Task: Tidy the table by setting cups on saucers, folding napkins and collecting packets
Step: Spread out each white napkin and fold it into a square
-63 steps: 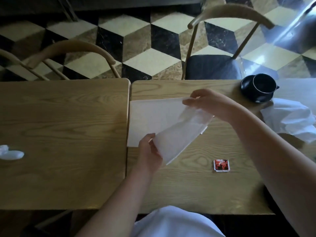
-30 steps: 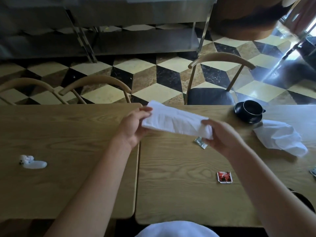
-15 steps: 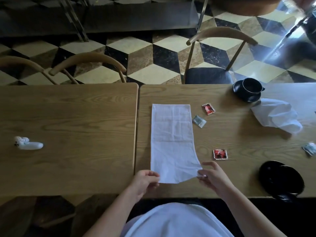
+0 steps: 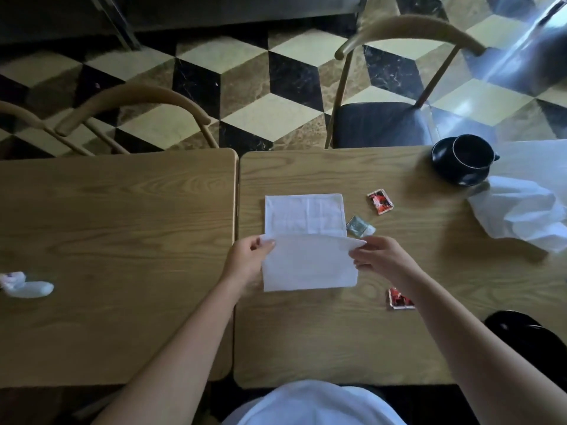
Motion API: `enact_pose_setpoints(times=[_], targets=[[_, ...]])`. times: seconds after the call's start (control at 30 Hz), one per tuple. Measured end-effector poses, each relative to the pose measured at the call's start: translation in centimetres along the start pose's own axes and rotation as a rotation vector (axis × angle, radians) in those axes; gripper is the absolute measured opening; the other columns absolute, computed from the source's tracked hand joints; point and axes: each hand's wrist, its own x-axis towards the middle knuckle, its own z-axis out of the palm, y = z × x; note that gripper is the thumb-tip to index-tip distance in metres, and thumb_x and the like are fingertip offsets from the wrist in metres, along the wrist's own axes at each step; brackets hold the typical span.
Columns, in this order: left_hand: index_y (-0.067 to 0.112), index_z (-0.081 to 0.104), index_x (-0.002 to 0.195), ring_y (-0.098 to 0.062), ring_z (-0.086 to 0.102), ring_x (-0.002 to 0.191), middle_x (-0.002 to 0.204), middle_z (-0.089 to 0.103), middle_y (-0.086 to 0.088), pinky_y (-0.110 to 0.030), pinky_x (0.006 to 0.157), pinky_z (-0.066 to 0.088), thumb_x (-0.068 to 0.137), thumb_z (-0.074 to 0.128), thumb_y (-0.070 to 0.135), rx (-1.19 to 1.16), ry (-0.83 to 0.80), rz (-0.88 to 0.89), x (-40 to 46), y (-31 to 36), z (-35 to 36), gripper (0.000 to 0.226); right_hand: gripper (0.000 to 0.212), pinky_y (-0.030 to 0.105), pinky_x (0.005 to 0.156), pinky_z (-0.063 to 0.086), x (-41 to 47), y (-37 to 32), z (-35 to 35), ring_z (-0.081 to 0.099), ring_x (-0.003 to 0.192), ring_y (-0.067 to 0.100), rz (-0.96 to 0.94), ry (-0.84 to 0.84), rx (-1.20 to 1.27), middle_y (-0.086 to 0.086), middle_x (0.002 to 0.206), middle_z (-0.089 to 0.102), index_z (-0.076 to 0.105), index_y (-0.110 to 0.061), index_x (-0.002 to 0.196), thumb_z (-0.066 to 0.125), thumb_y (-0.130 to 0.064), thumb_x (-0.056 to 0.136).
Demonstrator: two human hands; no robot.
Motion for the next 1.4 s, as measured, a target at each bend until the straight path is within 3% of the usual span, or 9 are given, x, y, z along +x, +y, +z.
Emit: enact_pose_setpoints(times=[0.07,0.17,0.37,0.47,0.67,0.87,0.97,1.1,1.4], targets=[[0.005,0.073,0.089,-0.017,0.062,0.077,0.092,0.076,-0.015,-0.032,0.073,0.044,0.089,0.071,0.025,0.012,0.018,0.012,2.8,1.0,0.4,0.02,0.022,0.018,0.049,0.041,3.0,-1.2,-0.3,0.053,0.055,0.012,-0.036,0.11,-0.243,0.005,0.065,0.057,0.063,-0.005,0.075,0.074,-0.019,0.087],[0.009,0.074,0.09,-0.019,0.065,0.08,0.091,0.076,-0.007,-0.033,0.075,0.048,0.089,0.07,0.021,0.025,0.072,0.008,6.6,2.2,1.0,0.013,0.039,0.028,0.052,0.03,7.6,-2.3,-0.6,0.044,0.058,0.018,-0.07,0.181,-0.374,0.005,0.061,0.048,0.054,-0.002,0.066,0.075,-0.028,0.086],[0.007,0.063,0.078,-0.011,0.041,0.063,0.067,0.051,0.001,-0.013,0.047,0.029,0.089,0.067,0.013,0.141,0.171,-0.001,12.8,3.4,2.6,0.013,0.037,0.029,0.053,0.032,15.0,-3.7,-0.6,0.05,0.065,0.024,-0.082,0.189,-0.575,0.001,0.062,0.055,0.052,-0.011,0.064,0.07,-0.032,0.088],[0.007,0.062,0.077,-0.014,0.04,0.065,0.07,0.05,-0.004,-0.015,0.046,0.03,0.087,0.068,0.015,0.254,0.203,0.002,14.7,3.2,2.8,0.014,0.04,0.025,0.048,0.029,17.2,-4.1,-0.3,0.049,0.065,0.027,-0.083,0.187,-0.663,-0.002,0.059,0.049,0.047,-0.013,0.061,0.067,-0.033,0.089],[0.02,0.051,0.064,-0.017,0.047,0.064,0.061,0.05,0.007,-0.028,0.058,0.038,0.078,0.072,0.021,0.322,0.23,-0.061,16.5,2.6,2.8,0.025,0.022,0.03,0.058,0.03,19.0,-3.6,-0.2,0.062,0.079,0.032,-0.125,0.183,-0.765,0.004,0.072,0.059,0.066,-0.008,0.084,0.069,-0.03,0.087],[0.019,0.042,0.089,-0.023,0.05,0.075,0.089,0.058,-0.001,-0.034,0.066,0.04,0.081,0.068,0.035,0.6,0.325,0.085,14.1,3.2,3.4,0.031,0.038,0.037,0.078,0.047,16.5,-3.7,0.9,0.06,0.098,0.031,-0.225,0.332,-0.722,0.01,0.112,0.061,0.056,-0.011,0.114,0.072,-0.032,0.086],[0.021,0.05,0.084,-0.023,0.054,0.064,0.071,0.059,0.002,-0.032,0.056,0.041,0.087,0.059,0.031,0.647,0.093,0.226,10.4,2.6,4.5,0.014,0.022,0.032,0.07,0.043,13.0,-3.0,3.8,0.065,0.091,0.028,-0.248,0.189,-0.713,0.003,0.098,0.071,0.059,-0.019,0.108,0.065,-0.029,0.09],[0.023,0.065,0.088,-0.016,0.061,0.071,0.071,0.062,0.008,-0.016,0.055,0.038,0.09,0.062,0.022,0.641,-0.365,0.121,5.5,0.4,5.5,0.004,0.024,0.034,0.074,0.051,7.8,0.5,8.8,0.068,0.096,0.031,-0.172,-0.101,-0.744,0.007,0.102,0.075,0.067,-0.023,0.107,0.049,-0.017,0.091],[0.019,0.066,0.1,-0.019,0.064,0.087,0.093,0.069,0.0,-0.026,0.074,0.045,0.088,0.054,0.013,0.564,-0.258,0.024,1.5,-2.7,6.7,0.018,0.027,0.038,0.085,0.05,4.8,4.7,11.1,0.064,0.106,0.03,-0.139,-0.114,-0.635,0.01,0.113,0.069,0.065,-0.013,0.113,0.049,-0.019,0.092]])
